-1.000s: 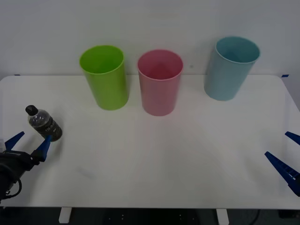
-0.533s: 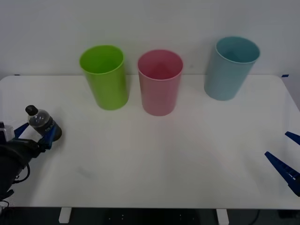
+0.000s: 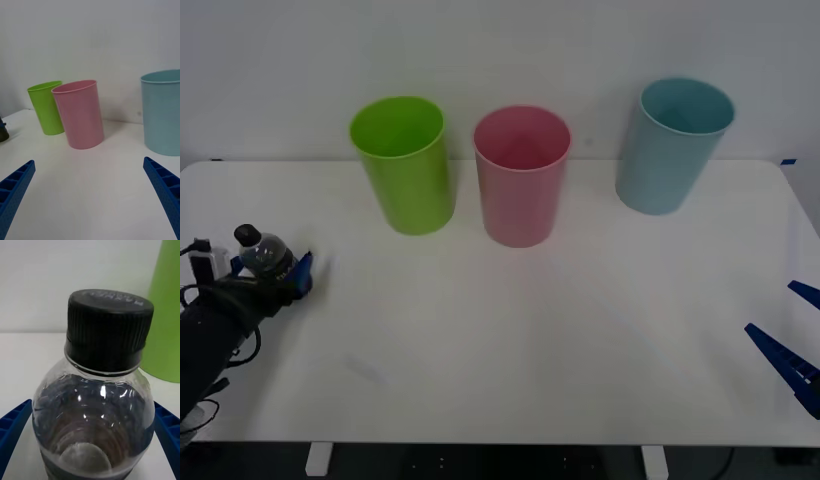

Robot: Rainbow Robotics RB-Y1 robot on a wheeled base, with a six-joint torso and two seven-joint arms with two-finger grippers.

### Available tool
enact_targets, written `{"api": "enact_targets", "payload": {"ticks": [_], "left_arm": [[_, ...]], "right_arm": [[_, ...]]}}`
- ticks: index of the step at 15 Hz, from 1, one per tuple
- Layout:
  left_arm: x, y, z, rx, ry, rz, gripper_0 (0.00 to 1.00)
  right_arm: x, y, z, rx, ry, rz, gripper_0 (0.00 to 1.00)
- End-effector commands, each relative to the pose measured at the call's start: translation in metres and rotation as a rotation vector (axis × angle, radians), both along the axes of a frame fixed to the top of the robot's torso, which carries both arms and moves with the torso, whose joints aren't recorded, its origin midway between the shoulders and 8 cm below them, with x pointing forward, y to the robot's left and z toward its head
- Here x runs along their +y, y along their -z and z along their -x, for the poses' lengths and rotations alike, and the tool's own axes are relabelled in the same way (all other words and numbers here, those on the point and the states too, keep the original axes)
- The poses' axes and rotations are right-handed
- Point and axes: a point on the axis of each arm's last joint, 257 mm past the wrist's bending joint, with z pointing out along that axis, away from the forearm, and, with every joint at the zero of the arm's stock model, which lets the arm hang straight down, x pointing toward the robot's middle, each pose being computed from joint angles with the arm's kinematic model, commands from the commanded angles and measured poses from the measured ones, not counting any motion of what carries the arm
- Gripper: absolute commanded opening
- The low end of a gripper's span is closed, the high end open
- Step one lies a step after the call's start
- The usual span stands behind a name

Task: Grasp the object on the table and drop it into the matching bin: aluminum can to the light blue bin, PET bottle to the pink bin.

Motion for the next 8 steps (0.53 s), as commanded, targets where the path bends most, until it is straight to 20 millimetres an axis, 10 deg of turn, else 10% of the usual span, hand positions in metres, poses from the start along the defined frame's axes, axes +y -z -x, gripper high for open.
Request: {"api": "enact_targets", "payload": {"ticks": [1,5,7,8], "left_arm": [[-0.0030,0.0015,-0.0052,0.004,0.002,0.004,1.00],[-0.0036,0.0018,-0.0052,0.004,0.004,0.002,1.00],[-0.0034,0.0026,-0.0046,0.005,0.004,-0.003,0.24],[-0.0034,0.0026,-0.0046,0.004,0.004,-0.006,0.09]], "right_arm": [[0.0000,0.0000,0.0000,0.000,0.000,0.000,1.00],[0.0000,0.0000,0.0000,0.000,0.000,0.000,1.00],[0.0000,0.0000,0.0000,0.000,0.000,0.000,1.00],[0.0000,0.0000,0.0000,0.000,0.000,0.000,1.00]]}}
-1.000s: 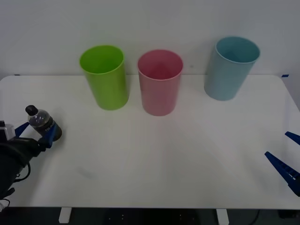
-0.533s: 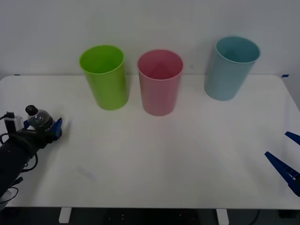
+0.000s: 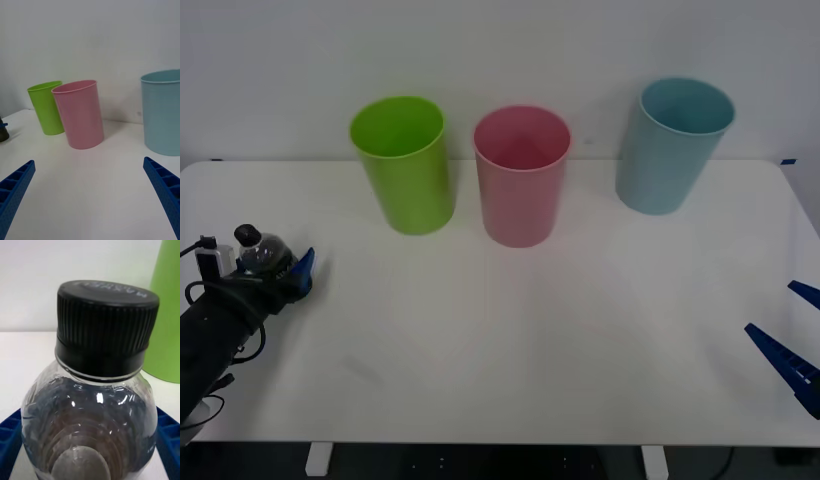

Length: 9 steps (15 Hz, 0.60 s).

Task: Grasp the object on the table and drop it into the matching bin: aluminum can to the light blue bin, PET bottle to the pink bin.

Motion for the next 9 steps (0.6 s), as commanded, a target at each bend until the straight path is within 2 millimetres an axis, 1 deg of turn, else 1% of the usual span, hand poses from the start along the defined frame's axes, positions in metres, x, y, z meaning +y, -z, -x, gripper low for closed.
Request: {"api": "enact_targets", "payload": {"ticks": [1,6,9], "left_arm": [[0.000,0.000,0.000,-0.002,0.003,-0.011,0.00],[-0.002,-0.003,0.002,-0.008,0.014,-0.019,0.00],[-0.003,-0.011,0.005,-0.026,0.024,-0.027,0.00]], "right_arm": [[0.000,0.000,0.000,0.000,0.000,0.000,1.00],[0.000,0.000,0.000,0.000,0.000,0.000,1.00],[0.000,0.000,0.000,0.000,0.000,0.000,1.00]]}}
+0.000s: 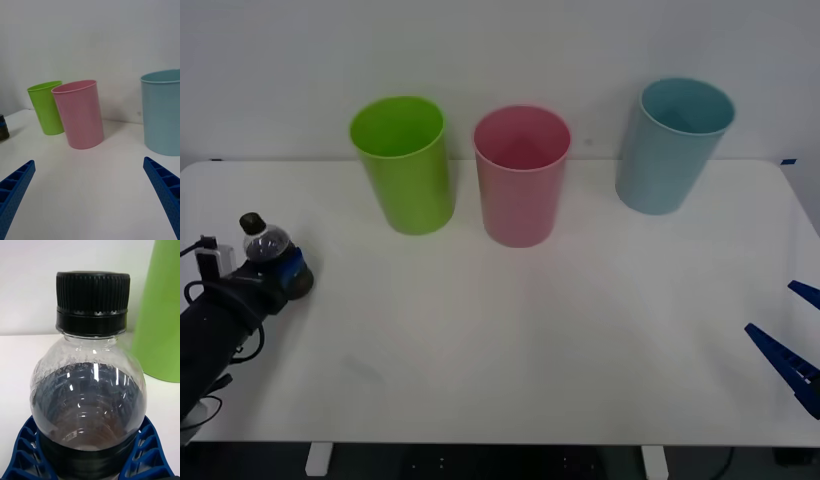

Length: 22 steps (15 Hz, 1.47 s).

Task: Grasp the object on the table and drop it into the matching bin: aluminum can to the light blue bin, PET bottle to the pink bin.

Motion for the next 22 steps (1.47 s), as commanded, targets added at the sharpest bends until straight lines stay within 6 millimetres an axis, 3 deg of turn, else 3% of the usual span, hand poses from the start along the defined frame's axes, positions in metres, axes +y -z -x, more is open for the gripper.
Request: {"api": "enact_targets", "payload": {"ticks": [1,6,12,18,22], "left_arm": [[-0.001,-0.010,0.006,-0.022,0.010,-0.011,0.00],[-0.017,-0.039,0.023,-0.080,0.049,0.000,0.00],[-0.033,-0.101,0.041,-0.175,0.095,0.096,0.00],[-0.072,-0.170,0.051,-0.242,0.198,0.254,0.00],[-0.117,-0.214,0.047,-0.265,0.308,0.365,0.00]], "right_arm": [[0.000,0.000,0.000,0.000,0.000,0.000,1.00],[0.000,0.000,0.000,0.000,0.000,0.000,1.00],[0.000,0.000,0.000,0.000,0.000,0.000,1.00],[0.000,0.000,0.000,0.000,0.000,0.000,1.00],[0.000,0.000,0.000,0.000,0.000,0.000,1.00]]}}
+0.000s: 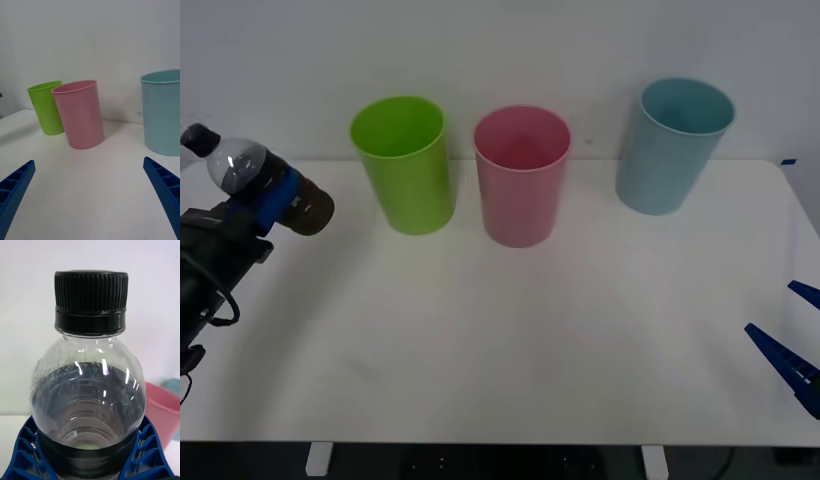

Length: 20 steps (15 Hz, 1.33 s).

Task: Grasp the object on the table and drop it into the matching bin: aluminum can to the light blue bin, PET bottle to the pink bin.

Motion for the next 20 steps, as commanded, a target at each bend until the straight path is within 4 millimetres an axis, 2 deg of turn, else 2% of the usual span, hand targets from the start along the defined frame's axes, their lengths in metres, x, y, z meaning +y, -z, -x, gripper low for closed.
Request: {"api": "enact_targets", "payload": {"ticks": [1,6,10,12,15,20], "left_arm": [[-0.031,-0.026,-0.008,-0.018,0.076,0.043,0.00],[-0.093,-0.080,-0.030,-0.090,0.192,0.045,0.00],[-0.133,-0.101,-0.057,-0.117,0.224,0.012,0.00],[-0.159,-0.108,-0.078,-0.111,0.257,-0.008,0.00],[-0.191,-0.108,-0.111,-0.083,0.284,-0.057,0.00],[-0.247,-0.095,-0.158,-0.048,0.310,-0.212,0.01]], "right_arm": [[0.000,0.000,0.000,0.000,0.000,0.000,1.00],[0.000,0.000,0.000,0.000,0.000,0.000,1.00],[0.000,0.000,0.000,0.000,0.000,0.000,1.00],[0.000,0.000,0.000,0.000,0.000,0.000,1.00],[0.000,0.000,0.000,0.000,0.000,0.000,1.00],[0.000,0.000,0.000,0.000,0.000,0.000,1.00]]}}
